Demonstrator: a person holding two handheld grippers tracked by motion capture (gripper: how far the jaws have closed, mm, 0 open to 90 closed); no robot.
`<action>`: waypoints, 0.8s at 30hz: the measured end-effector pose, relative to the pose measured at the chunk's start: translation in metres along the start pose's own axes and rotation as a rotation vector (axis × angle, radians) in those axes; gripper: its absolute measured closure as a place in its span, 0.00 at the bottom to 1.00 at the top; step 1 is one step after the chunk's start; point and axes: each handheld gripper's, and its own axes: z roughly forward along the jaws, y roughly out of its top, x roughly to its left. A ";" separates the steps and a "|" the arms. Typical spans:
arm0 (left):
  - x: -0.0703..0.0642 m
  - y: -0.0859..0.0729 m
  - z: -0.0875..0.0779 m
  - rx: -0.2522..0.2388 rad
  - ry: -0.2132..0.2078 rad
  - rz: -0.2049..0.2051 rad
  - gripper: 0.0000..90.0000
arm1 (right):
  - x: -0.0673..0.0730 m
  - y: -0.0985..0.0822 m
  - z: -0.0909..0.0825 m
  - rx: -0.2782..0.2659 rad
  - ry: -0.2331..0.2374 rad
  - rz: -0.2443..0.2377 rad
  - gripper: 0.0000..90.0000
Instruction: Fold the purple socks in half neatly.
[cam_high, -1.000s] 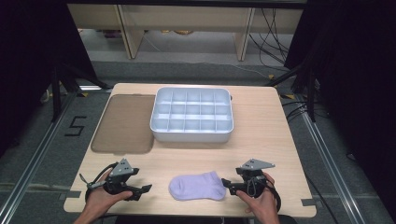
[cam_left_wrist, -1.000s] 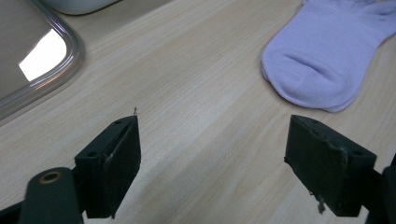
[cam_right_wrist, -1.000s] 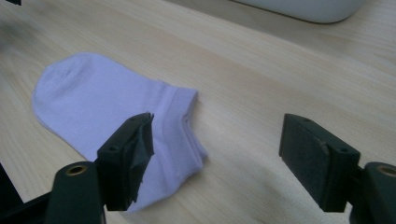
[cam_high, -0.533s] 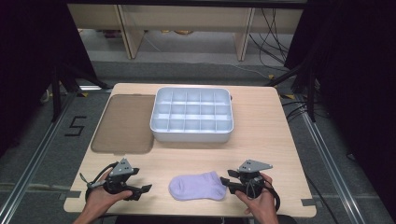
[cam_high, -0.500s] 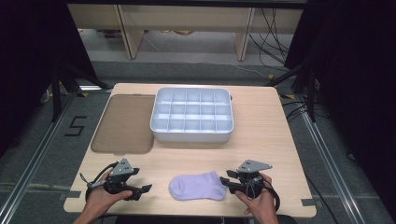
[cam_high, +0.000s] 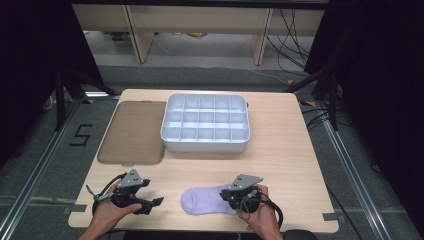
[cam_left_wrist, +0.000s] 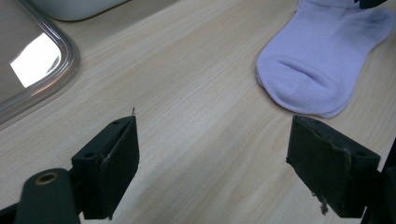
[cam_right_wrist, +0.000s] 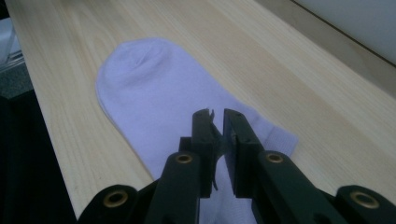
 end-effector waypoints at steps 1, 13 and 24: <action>0.000 0.000 0.000 0.000 0.000 -0.004 0.18 | 0.000 0.000 0.000 0.000 0.000 0.000 0.93; -0.002 0.001 0.002 -0.019 -0.006 -0.001 0.18 | 0.005 0.010 0.023 0.062 0.038 -0.043 0.96; -0.002 0.001 0.000 0.001 -0.006 0.021 0.18 | 0.008 0.019 0.046 0.124 0.061 -0.059 0.97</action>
